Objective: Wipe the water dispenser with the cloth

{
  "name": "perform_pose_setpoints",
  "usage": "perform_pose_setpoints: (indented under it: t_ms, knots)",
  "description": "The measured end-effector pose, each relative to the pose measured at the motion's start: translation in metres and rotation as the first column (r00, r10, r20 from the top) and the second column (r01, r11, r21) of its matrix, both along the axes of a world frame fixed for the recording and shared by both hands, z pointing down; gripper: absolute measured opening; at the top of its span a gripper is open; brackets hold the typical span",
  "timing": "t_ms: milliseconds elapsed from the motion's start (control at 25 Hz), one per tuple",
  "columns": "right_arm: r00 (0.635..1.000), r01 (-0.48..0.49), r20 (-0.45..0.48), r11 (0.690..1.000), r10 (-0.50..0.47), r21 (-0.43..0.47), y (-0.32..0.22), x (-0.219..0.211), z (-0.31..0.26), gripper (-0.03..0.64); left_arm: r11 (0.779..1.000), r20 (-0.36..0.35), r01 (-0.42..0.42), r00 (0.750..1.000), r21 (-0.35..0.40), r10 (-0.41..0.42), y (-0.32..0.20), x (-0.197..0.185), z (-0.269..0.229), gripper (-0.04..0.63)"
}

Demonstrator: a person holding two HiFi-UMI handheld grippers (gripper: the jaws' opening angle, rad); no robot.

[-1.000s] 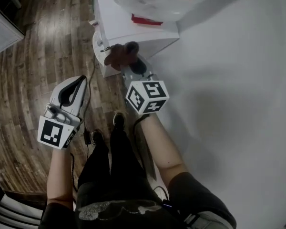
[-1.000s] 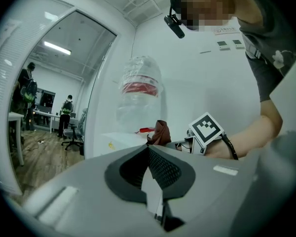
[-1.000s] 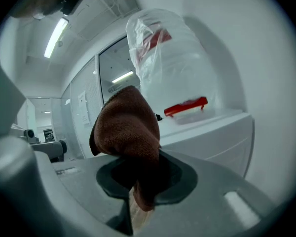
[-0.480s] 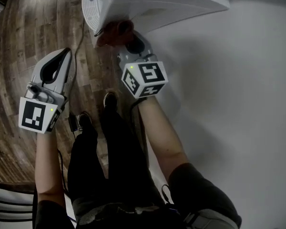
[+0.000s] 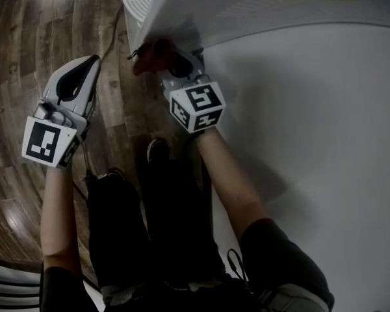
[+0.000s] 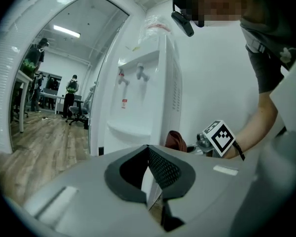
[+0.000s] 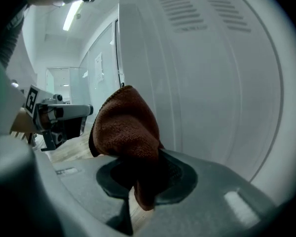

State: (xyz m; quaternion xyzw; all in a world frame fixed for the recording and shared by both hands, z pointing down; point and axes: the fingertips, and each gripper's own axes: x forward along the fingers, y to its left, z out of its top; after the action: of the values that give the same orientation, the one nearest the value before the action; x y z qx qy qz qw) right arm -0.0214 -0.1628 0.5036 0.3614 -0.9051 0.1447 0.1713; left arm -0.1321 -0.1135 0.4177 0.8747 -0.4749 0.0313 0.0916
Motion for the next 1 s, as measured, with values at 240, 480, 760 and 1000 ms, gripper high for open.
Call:
perform_pose_setpoints:
  t_ms: [240,480,760,1000]
  knots:
    - [0.999,0.044,-0.029,0.998,-0.045,-0.042,-0.009,0.000,0.124,0.058,0.999,0.036,-0.052,0.998,0.004,0.052,-0.020,0.009,0.104,0.018]
    - [0.997,0.045,-0.052,0.996,-0.049,-0.070,-0.009,0.003,0.213,0.058,0.995,0.042,-0.096,0.995,-0.003,0.096,-0.026,0.013,0.200,0.018]
    - [0.996,0.005,-0.087,0.988,-0.019,-0.153,-0.008,0.016,0.278,0.059,0.989,0.074,-0.127,0.988,-0.076,0.132,-0.024,0.013,0.252,0.018]
    - [0.997,-0.018,0.073,0.999,0.021,-0.031,0.000,0.042,0.160,0.058,0.987,0.099,-0.148,0.985,0.062,0.142,-0.030,0.010,0.150,0.018]
